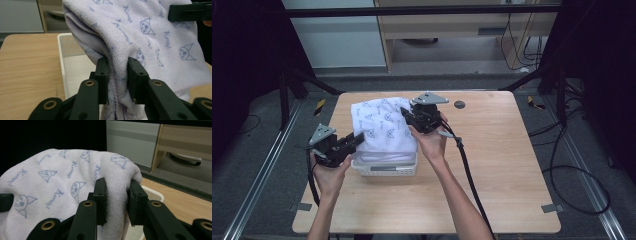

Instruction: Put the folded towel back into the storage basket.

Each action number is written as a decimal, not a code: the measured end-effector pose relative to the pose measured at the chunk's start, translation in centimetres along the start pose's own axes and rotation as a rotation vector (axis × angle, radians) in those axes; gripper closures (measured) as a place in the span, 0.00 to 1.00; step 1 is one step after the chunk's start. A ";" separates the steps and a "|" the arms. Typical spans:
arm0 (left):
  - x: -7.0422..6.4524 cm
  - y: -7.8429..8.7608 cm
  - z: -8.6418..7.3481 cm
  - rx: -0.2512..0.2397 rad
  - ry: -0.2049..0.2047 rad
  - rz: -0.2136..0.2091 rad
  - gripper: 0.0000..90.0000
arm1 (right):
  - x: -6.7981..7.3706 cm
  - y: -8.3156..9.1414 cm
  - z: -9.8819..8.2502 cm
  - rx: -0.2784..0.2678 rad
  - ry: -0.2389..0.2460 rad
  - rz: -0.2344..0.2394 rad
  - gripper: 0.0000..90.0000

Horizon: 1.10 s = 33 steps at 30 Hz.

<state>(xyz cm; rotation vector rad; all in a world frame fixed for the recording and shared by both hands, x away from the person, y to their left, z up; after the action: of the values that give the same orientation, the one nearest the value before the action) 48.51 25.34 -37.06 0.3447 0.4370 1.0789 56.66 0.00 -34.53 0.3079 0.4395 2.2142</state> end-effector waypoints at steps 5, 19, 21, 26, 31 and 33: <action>0.5 -0.4 -0.1 0.006 0.004 0.005 0.80 | 0.0 -0.7 -0.2 0.007 -0.004 0.000 0.80; 1.5 -2.6 -0.9 0.042 0.008 0.028 0.79 | -0.4 -2.8 -1.0 0.045 -0.007 -0.023 0.80; 1.5 -2.8 -0.9 0.045 0.010 0.028 0.79 | -0.5 -3.1 -1.2 0.052 -0.007 -0.026 0.80; 1.8 -3.4 -1.2 0.062 0.010 0.031 0.79 | -0.7 -3.6 -1.5 0.064 -0.016 -0.030 0.80; 1.9 -4.0 -1.5 0.076 0.010 0.040 0.79 | -0.9 -4.4 -2.1 0.081 -0.016 -0.038 0.80; 1.9 -4.2 -1.6 0.083 0.009 0.043 0.79 | -0.9 -4.5 -2.2 0.084 -0.020 -0.039 0.80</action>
<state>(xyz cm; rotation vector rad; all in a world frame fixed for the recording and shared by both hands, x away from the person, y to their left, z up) 51.67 25.33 -40.79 0.4244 0.4858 1.1062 59.52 1.52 -38.45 0.3625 0.5243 2.1570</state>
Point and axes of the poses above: each handheld gripper's, and its own axes: y roughly backward along the jaws, z roughly out of its top, x roughly to its left, the point moved 2 cm from there along -y, roughly forward along the jaws, and after that the axes turned 5 degrees about x, right-handed, at the moved point
